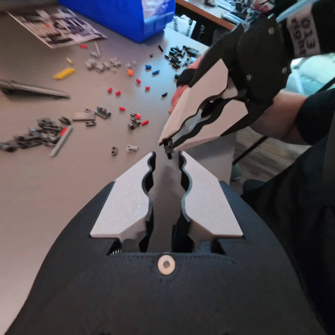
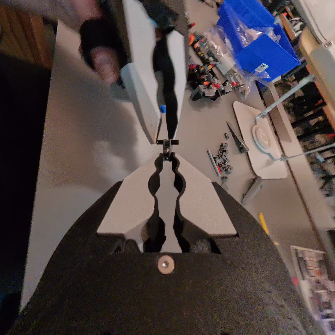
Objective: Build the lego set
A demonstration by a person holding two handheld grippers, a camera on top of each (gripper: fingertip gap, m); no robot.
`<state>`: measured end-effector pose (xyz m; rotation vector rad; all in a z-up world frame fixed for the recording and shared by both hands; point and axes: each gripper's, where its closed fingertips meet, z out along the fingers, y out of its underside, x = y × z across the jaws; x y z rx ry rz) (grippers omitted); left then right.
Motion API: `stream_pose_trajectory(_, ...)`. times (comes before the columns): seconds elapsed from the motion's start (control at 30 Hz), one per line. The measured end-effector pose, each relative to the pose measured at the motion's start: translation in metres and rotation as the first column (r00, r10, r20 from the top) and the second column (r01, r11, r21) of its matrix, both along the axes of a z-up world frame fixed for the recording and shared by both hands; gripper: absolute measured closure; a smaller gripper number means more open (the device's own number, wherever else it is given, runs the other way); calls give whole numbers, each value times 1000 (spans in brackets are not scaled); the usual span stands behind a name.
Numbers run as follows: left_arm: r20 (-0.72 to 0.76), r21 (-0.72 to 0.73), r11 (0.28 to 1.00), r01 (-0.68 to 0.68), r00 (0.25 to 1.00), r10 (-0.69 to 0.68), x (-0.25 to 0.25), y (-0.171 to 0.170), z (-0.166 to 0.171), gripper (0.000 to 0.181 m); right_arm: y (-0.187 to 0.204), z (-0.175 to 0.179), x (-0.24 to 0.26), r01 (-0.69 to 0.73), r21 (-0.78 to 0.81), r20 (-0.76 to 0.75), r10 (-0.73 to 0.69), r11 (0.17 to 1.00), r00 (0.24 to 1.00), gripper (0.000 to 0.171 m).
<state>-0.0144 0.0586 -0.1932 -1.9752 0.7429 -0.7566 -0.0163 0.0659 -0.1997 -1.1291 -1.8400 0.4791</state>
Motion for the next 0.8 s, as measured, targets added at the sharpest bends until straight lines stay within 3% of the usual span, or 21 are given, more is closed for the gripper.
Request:
stream_pose_trajectory(0.2,-158,294,941,-167,963,220,-17,3,11,164,-1,16,-9,73,-330,-117,-118,941,986,165)
stream_pose_trajectory(0.3,-113,365,906,-215,955,273,-20,5,21,165,0,16,-13,101,-343,-130,-153,934,980,165)
stream_pose_trajectory(0.67,-52,331,921,-205,971,235,-18,-3,20,179,-10,18,-21,99,-378,-167,-172,921,971,165)
stream_pose_trajectory(0.8,-39,308,921,-240,964,265,-29,-7,18,180,-6,20,-18,88,-348,-139,-145,933,980,150)
